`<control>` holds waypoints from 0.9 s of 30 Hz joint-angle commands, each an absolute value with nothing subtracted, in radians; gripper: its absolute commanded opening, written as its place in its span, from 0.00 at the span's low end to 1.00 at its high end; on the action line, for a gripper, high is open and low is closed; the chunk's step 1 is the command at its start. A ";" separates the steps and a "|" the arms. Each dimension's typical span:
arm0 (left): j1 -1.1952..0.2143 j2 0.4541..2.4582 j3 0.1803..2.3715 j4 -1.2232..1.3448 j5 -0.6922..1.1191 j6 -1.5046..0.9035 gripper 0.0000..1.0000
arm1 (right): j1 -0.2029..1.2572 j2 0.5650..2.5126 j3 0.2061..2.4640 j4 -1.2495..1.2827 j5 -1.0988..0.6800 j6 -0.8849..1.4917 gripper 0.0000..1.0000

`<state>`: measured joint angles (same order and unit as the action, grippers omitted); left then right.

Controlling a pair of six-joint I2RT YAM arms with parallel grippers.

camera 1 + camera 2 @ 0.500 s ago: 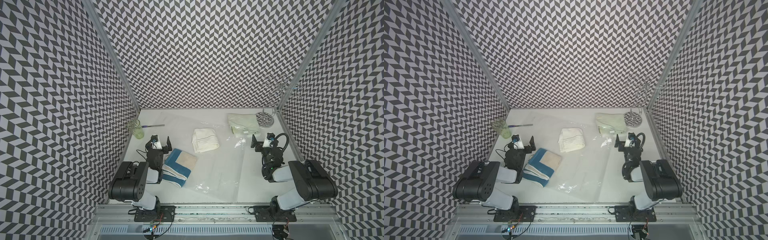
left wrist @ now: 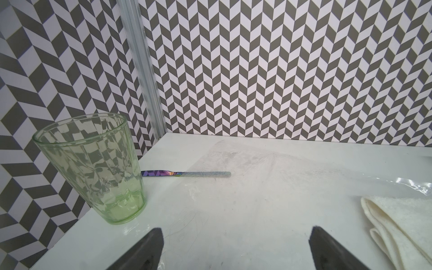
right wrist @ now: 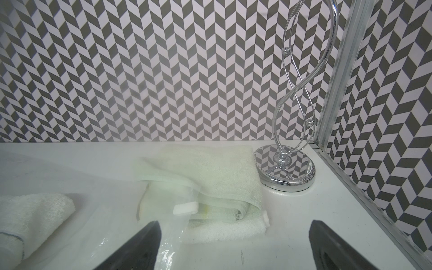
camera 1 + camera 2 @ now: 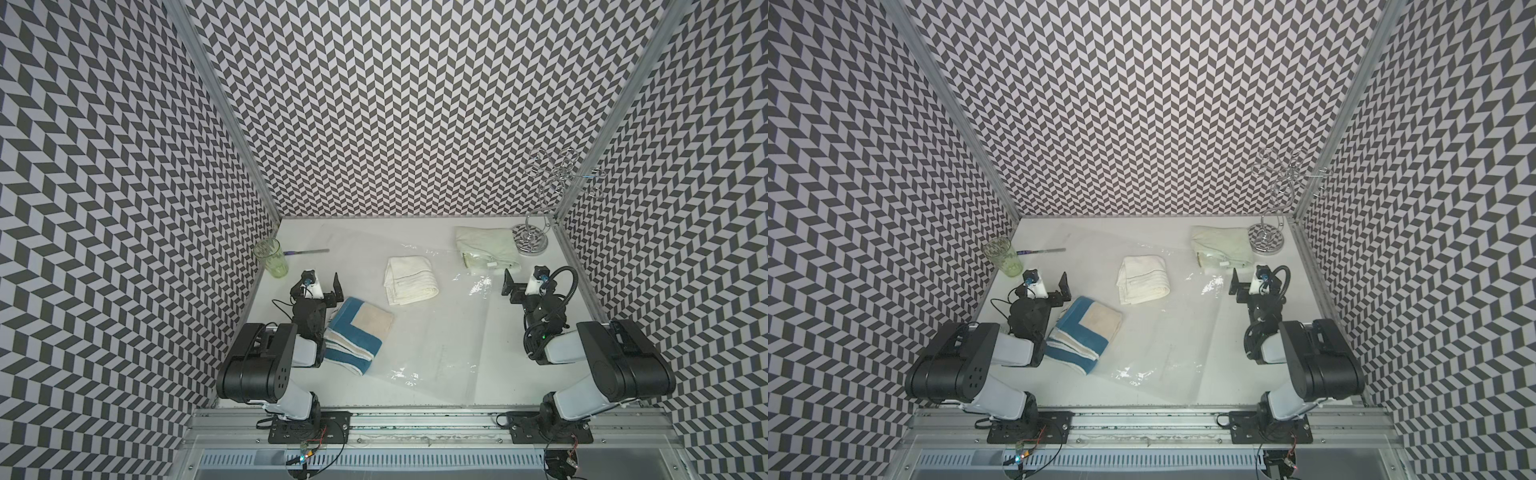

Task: Place the folded towel into the vacuum bag
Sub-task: Adjust the vacuum bag at the center of the board.

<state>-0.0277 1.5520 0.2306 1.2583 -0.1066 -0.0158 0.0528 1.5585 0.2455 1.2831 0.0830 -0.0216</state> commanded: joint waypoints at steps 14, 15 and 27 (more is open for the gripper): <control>-0.171 1.397 0.313 1.050 -0.386 0.059 1.00 | 0.062 1.358 0.353 0.963 0.133 0.015 1.00; -0.191 1.368 0.337 0.989 -0.421 0.059 1.00 | 0.071 1.328 0.398 0.855 0.184 0.068 1.00; -0.220 1.092 0.614 0.282 -0.219 -0.303 0.99 | 0.191 1.171 0.766 0.096 0.079 0.517 1.00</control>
